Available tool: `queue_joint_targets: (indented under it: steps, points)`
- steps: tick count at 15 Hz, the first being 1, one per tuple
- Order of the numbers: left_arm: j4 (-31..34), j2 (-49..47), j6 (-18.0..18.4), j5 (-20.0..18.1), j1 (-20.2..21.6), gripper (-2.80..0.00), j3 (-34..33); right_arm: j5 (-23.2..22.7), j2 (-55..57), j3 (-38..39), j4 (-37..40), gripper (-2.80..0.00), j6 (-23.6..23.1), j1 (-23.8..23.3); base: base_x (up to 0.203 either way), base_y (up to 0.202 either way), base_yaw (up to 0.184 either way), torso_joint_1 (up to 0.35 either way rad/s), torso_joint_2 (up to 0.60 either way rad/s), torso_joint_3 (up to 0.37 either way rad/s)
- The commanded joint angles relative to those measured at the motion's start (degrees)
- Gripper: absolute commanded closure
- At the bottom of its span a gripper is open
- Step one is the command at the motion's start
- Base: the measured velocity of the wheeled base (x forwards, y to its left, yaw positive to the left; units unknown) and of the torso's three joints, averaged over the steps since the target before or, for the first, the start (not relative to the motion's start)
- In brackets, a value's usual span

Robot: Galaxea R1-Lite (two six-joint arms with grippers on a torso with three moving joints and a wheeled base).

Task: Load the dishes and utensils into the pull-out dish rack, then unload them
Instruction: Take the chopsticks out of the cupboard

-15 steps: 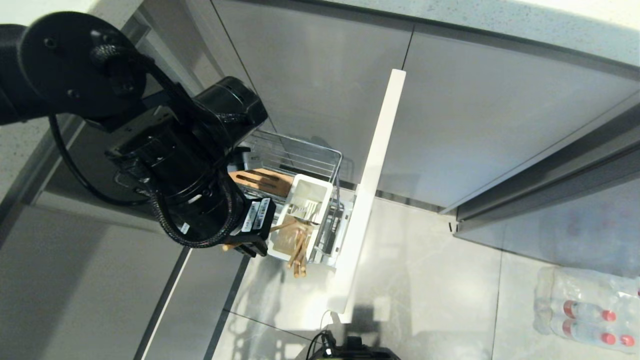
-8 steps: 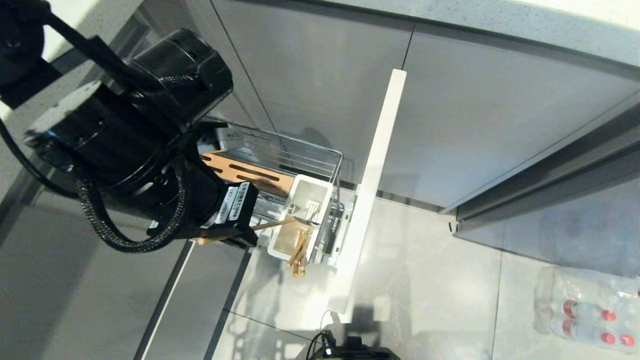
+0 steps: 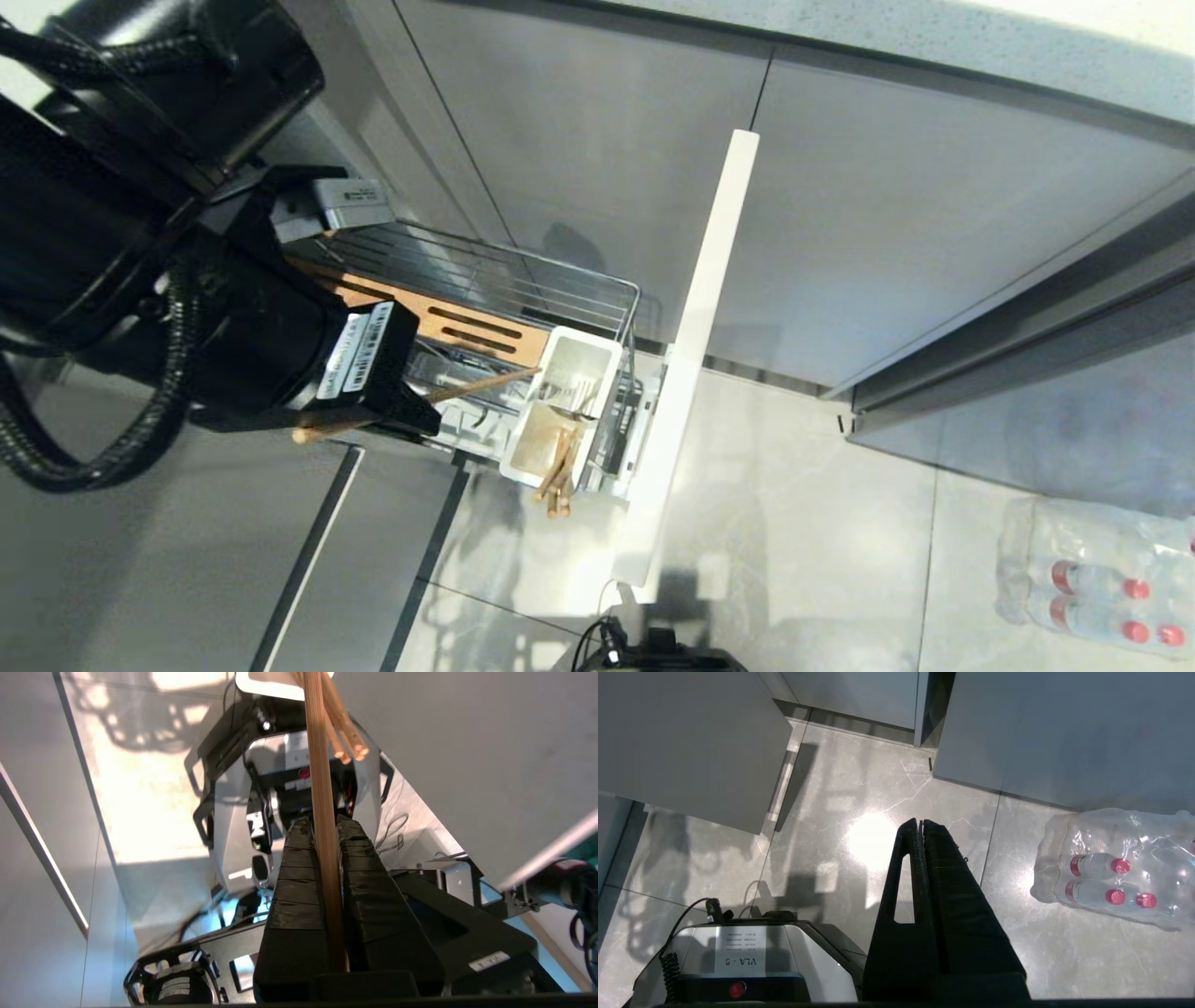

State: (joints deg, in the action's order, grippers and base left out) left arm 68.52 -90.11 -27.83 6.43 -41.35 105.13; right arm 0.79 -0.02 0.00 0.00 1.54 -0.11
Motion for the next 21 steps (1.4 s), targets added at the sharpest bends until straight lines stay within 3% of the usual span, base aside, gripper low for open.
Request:
queue_joint_targets:
  steps: [1, 8, 13, 17, 21]
  points:
    - [0.4, 3.1, -0.1, 0.4, -0.7, 0.0, 0.1, 0.1, 0.0, 0.0, 0.0, 0.0, 0.0, 0.0, 0.0, 0.0, 0.0, 0.0, 0.0, 0.0]
    - [-0.2, 12.7, 0.0, 2.7, -7.2, 0.0, 1.1, 0.0, 0.0, 0.0, 0.0, 0.0, 0.0, 0.0, 0.0, 0.0, 0.0, 0.0, 0.0, 0.0]
    - [-3.6, 21.9, 1.1, 2.8, -7.1, 0.0, 4.6, 0.0, 0.0, 0.0, 0.0, 0.0, 0.0, 0.0, 0.0, 0.0, 0.0, 0.0, 0.0, 0.0]
    - [-13.3, 28.9, 4.0, 2.7, 0.6, 0.0, 4.3, 0.0, 0.0, 0.0, 0.0, 0.0, 0.0, 0.0, 0.0, 0.0, 0.0, 0.0, 0.0, 0.0]
    - [-22.7, 30.7, 4.3, 2.6, 18.4, 0.0, 2.7, 0.0, 0.0, 0.0, 0.0, 0.0, 0.0, 0.0, 0.0, 0.0, 0.0, 0.0, 0.0, 0.0]
